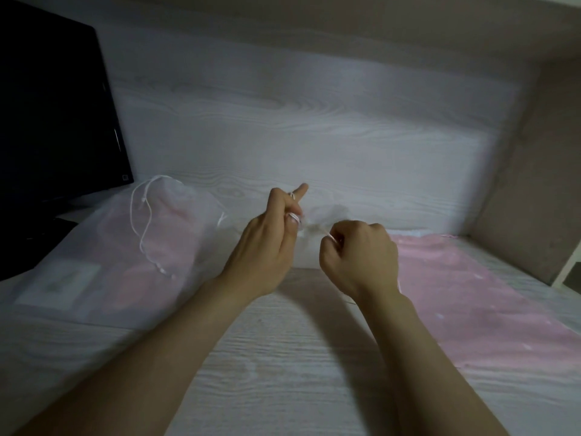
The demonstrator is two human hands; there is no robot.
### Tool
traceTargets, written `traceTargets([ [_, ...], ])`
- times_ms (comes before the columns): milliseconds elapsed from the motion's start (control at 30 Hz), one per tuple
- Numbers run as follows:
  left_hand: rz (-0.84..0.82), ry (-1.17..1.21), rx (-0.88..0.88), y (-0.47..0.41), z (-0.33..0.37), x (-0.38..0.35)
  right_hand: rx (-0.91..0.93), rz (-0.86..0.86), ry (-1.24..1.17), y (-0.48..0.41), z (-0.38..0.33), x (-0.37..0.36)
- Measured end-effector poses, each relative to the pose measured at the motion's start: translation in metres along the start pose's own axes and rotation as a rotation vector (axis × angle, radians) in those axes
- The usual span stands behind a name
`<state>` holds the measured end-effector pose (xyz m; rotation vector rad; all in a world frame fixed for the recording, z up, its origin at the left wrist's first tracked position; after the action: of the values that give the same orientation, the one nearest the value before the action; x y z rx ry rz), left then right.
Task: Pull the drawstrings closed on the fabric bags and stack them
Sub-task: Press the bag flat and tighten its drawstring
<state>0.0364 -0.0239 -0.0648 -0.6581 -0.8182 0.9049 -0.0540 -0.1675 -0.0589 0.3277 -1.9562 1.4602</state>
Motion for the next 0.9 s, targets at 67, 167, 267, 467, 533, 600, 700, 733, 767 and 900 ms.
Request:
traceTargets([
  [67,-0.111,-0.007,0.068,0.003,-0.003,0.000,-0.062,0.007,0.029,-0.001,0.003,0.001],
  [167,-0.223,-0.032,0.179,0.009,-0.006,-0.001,-0.225,-0.008,0.076,-0.004,0.008,0.003],
  [267,-0.340,-0.074,0.271,0.014,-0.007,-0.005,-0.374,0.003,0.051,-0.006,0.011,0.006],
  [467,-0.505,-0.054,0.372,0.016,-0.006,-0.009,-0.493,0.123,0.013,-0.008,0.013,0.005],
  [533,-0.531,-0.067,0.389,0.015,-0.007,-0.011,-0.426,0.190,-0.033,-0.008,0.009,0.006],
  [600,-0.537,-0.072,0.389,0.013,-0.007,-0.013,-0.326,0.251,-0.063,-0.008,0.006,0.005],
  [700,-0.438,-0.025,0.368,0.014,-0.006,-0.015,-0.214,0.318,-0.116,-0.010,0.008,0.000],
  [733,-0.378,-0.004,0.371,0.014,-0.007,-0.015,-0.194,0.333,-0.137,-0.011,0.010,-0.001],
  [767,-0.311,0.020,0.384,0.013,-0.008,-0.015,-0.181,0.335,-0.154,-0.011,0.011,-0.003],
  [900,-0.099,0.216,0.463,0.003,-0.011,-0.013,-0.088,0.193,-0.143,-0.011,0.013,-0.012],
])
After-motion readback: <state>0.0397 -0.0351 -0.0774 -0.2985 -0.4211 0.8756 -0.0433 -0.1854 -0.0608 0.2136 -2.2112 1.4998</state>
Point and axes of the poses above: each hand's wrist, its own y-axis away from the middle knuckle, its own x-axis out of the back of the hand, z = x × y, the point moved 1 cm from there along -y, towards the middle knuckle, and after that the axes turned 12 degrees about y, right-handed, at the moved point
